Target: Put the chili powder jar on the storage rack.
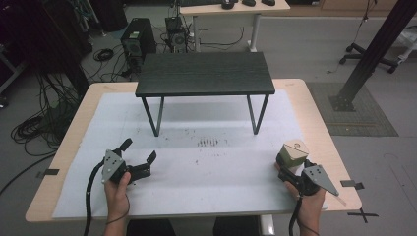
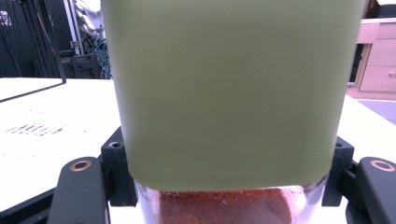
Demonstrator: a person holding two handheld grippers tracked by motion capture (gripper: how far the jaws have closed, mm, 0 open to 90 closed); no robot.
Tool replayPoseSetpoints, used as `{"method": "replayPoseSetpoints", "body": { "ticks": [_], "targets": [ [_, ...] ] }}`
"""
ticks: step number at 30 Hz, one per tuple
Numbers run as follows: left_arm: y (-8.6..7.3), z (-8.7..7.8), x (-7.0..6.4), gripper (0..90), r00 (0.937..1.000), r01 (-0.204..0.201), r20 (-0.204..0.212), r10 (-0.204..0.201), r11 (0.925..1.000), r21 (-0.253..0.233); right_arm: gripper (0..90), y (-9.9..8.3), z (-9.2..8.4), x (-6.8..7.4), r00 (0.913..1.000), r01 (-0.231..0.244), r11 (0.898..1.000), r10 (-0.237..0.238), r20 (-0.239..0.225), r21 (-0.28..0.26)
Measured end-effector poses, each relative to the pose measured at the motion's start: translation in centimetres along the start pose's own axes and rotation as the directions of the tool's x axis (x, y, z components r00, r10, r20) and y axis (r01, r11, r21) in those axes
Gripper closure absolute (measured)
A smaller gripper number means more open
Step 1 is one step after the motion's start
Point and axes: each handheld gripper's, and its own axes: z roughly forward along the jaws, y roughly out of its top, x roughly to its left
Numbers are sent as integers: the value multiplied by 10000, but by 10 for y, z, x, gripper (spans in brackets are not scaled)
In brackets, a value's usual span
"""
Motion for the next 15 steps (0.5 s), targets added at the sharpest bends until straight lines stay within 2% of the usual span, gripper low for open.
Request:
{"method": "replayPoseSetpoints", "body": {
  "ticks": [15],
  "targets": [
    [0, 0, 0, 4, 10000, -7, -1, 7, 10000, 1, 291, 0, 0, 0, 10000, -16, 10000, 16, -13, -11]
  ]
}}
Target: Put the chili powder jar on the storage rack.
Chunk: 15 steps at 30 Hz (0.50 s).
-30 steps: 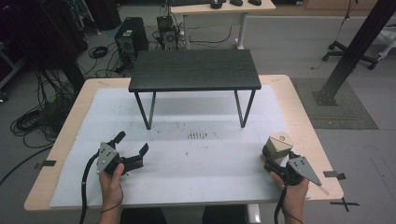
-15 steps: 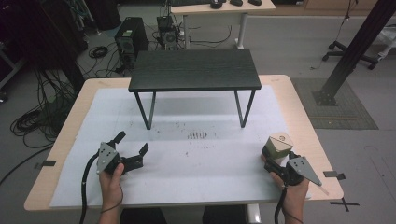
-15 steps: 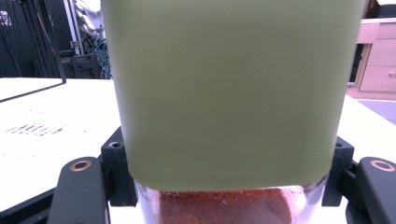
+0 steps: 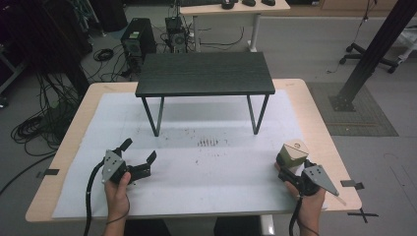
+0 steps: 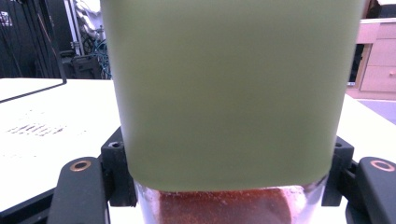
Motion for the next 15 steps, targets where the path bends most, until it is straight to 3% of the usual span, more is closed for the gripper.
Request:
{"method": "replayPoseSetpoints", "body": {
  "ticks": [15],
  "targets": [
    [0, 0, 0, 2, 10000, 13, -7, -13, 10000, 2, 292, 0, 0, 0, 10000, 15, 10000, -15, 4, 9]
  ]
}}
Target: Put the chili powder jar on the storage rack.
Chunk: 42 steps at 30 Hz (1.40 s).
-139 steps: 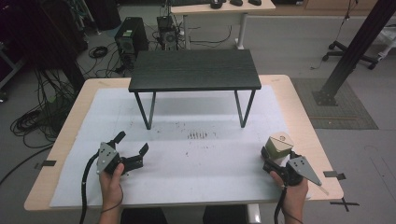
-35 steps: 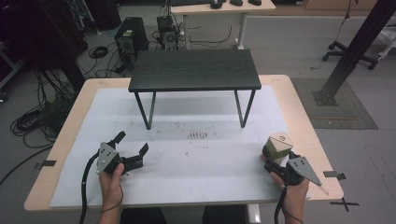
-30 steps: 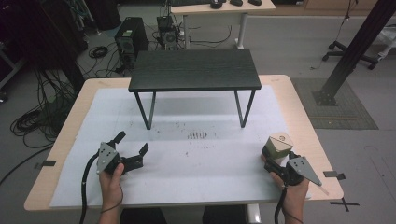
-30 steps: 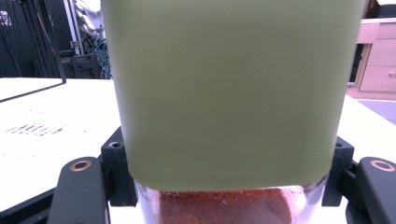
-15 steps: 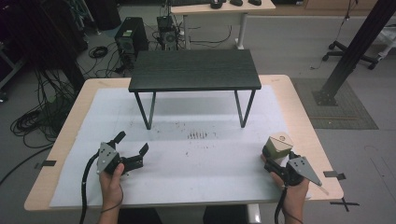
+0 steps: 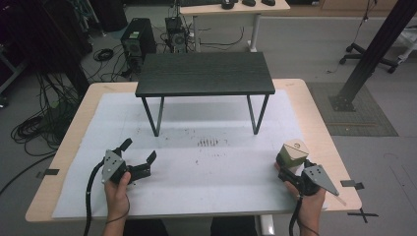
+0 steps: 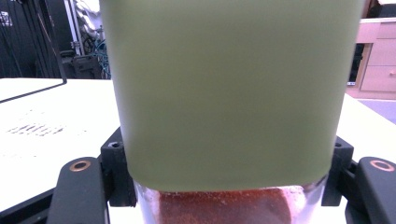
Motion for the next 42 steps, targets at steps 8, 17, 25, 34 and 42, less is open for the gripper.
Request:
{"method": "replayPoseSetpoints", "body": {
  "ticks": [8, 17, 25, 34, 42],
  "targets": [
    [0, 0, 0, 2, 10000, 3, -1, -3, 10000, 4, 293, 0, 0, 1, 10000, 55, 10000, -55, 33, -5],
    [0, 0, 0, 2, 10000, 2, -1, -2, 10000, 2, 294, 0, 0, 1, 10000, 75, 10000, -75, 48, 2],
    [0, 0, 0, 2, 10000, 0, 0, 0, 10000, 4, 295, 1, 0, 0, 10000, 76, 10000, -76, 33, 25],
    [0, 0, 0, 4, 10000, 5, -1, -5, 10000, 9, 296, 2, 0, -1, 10000, 45, 9999, -44, -37, 115],
    [0, 0, 0, 4, 10000, 7, 0, -7, 10000, 9, 298, 4, -1, 1, 9997, -99, 9997, 104, -229, 233]
  ]
}}
